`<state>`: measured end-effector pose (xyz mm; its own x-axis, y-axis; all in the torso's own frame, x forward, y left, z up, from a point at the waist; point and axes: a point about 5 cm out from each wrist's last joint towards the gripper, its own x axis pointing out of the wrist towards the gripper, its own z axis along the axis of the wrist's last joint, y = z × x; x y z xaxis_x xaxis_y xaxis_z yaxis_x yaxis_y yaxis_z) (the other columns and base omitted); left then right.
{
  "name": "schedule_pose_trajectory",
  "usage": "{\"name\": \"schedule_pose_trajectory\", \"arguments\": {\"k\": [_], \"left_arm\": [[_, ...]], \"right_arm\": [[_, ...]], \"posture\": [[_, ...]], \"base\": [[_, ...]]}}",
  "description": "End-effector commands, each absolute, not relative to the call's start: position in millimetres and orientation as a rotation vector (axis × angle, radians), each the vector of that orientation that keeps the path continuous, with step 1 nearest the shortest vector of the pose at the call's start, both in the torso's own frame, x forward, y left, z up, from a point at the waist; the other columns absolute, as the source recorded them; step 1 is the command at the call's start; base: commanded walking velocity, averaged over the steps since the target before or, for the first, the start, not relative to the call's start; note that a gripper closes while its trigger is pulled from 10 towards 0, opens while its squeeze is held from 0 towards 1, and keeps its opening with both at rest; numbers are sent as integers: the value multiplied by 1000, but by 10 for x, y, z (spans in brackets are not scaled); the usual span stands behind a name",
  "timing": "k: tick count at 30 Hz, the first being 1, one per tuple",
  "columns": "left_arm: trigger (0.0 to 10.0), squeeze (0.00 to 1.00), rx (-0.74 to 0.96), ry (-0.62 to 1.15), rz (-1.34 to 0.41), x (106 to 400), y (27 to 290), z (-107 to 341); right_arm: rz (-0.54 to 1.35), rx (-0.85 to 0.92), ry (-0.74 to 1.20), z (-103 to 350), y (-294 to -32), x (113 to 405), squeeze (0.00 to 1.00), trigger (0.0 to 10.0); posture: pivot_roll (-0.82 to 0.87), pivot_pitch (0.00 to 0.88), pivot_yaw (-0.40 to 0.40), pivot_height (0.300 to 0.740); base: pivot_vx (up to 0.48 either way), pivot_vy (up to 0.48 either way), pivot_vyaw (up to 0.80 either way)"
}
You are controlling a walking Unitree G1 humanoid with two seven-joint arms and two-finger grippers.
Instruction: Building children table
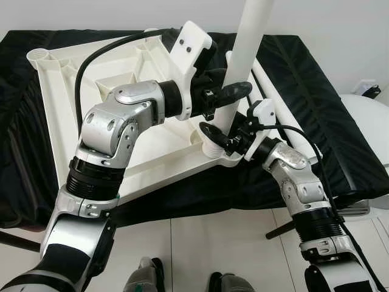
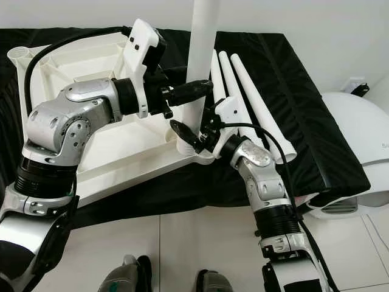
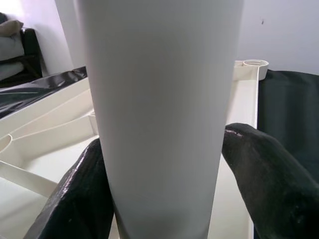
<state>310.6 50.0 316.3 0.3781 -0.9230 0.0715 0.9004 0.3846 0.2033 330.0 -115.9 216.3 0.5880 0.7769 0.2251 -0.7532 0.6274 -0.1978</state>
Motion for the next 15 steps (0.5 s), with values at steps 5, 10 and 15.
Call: {"name": "schedule_pose_trajectory", "arguments": {"k": [5,10,15], "left_arm": [[10000,0,137,-168,-1155,3127,486,3150],[10000,0,135,-193,-1127,3166,536,3235],[10000,0,132,-233,-1093,3212,622,3378]], "right_arm": [[894,-78,-356,2338,-1180,3273,0,10000],[879,-69,-371,2387,-1162,3276,0,10000],[870,-69,-377,2431,-1150,3302,0,10000]], "posture": [[2,153,-43,740],[4,155,-44,740],[9,157,-45,740]], "base": [[0,0,0],[0,0,0],[0,0,0]]}}
